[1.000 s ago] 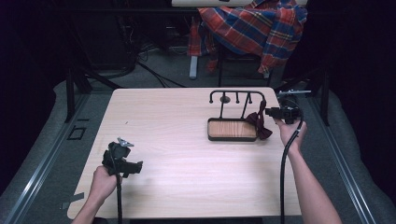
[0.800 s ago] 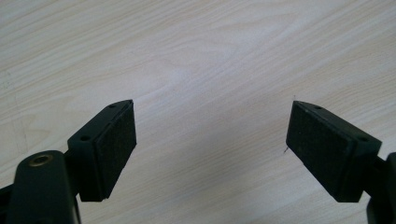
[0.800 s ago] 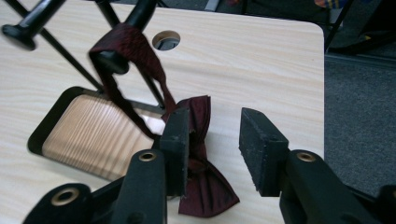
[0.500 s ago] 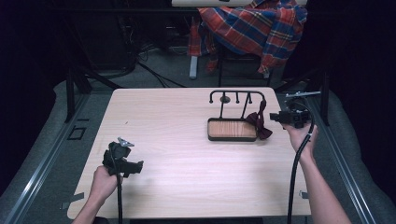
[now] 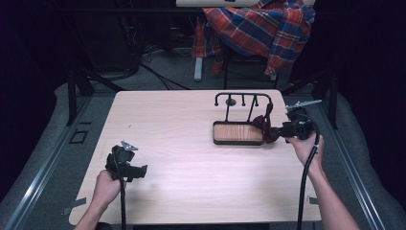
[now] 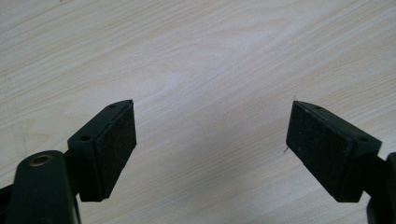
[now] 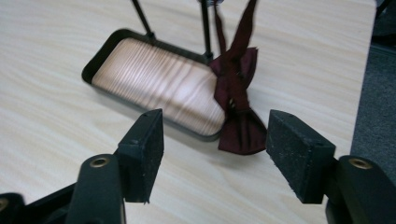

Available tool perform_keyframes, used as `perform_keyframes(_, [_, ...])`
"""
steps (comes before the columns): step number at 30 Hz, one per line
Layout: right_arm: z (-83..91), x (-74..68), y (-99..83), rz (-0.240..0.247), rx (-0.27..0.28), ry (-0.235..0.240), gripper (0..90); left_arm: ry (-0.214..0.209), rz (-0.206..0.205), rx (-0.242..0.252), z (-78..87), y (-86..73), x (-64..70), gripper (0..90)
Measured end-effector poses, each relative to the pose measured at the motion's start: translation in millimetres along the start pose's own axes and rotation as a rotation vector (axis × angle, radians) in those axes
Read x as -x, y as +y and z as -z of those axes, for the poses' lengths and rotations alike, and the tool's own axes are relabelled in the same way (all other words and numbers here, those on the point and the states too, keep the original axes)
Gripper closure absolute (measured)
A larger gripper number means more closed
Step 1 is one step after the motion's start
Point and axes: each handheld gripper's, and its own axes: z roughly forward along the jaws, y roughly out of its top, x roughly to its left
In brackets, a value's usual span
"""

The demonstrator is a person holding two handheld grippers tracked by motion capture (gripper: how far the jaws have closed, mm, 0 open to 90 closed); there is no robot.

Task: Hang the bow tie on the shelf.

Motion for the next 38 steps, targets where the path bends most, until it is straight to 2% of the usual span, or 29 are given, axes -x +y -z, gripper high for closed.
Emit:
perform_keyframes(7, [-0.8,-21.0,-11.9,0.074,-0.056,0.028,26.8,-0.003,-0.006,0.004,0.1,0.4,0.4,16.3])
perform_keyframes(11, [-2.5,-28.5,-17.7,0.102,-0.081,0.030,25.2,-0.002,-0.007,0.004,0.3,0.7,0.9,16.3])
perform_keyframes(17, [-7.8,-42.3,-31.4,0.146,-0.119,0.061,17.8,-0.005,-0.011,0.005,0.6,1.3,1.5,16.3])
perform_keyframes(21, [-11.4,-51.9,-43.4,0.180,-0.173,0.086,14.8,-0.006,-0.015,0.008,0.6,1.9,1.9,16.3])
perform_keyframes(22, [-13.8,-56.8,-50.1,0.204,-0.207,0.092,13.8,-0.006,-0.019,0.008,0.6,2.4,2.4,16.3])
perform_keyframes(24, [-14.6,-59.0,-53.4,0.212,-0.219,0.089,13.4,-0.006,-0.020,0.006,0.7,2.7,2.7,16.3])
perform_keyframes(26, [-17.9,-62.2,-61.9,0.235,-0.256,0.097,10.5,-0.010,-0.023,0.007,0.2,3.5,3.5,16.2])
perform_keyframes(27, [-17.9,-62.2,-61.9,0.235,-0.256,0.097,10.5,-0.010,-0.023,0.007,0.2,3.5,3.5,16.3])
perform_keyframes(31, [-24.0,-58.6,-66.4,0.253,-0.312,0.090,8.2,-0.007,-0.025,0.008,0.2,4.0,4.3,16.3])
perform_keyframes(38, [-30.4,-48.8,-69.3,0.228,-0.346,0.101,7.6,-0.009,-0.025,0.006,-0.6,5.2,4.3,16.3])
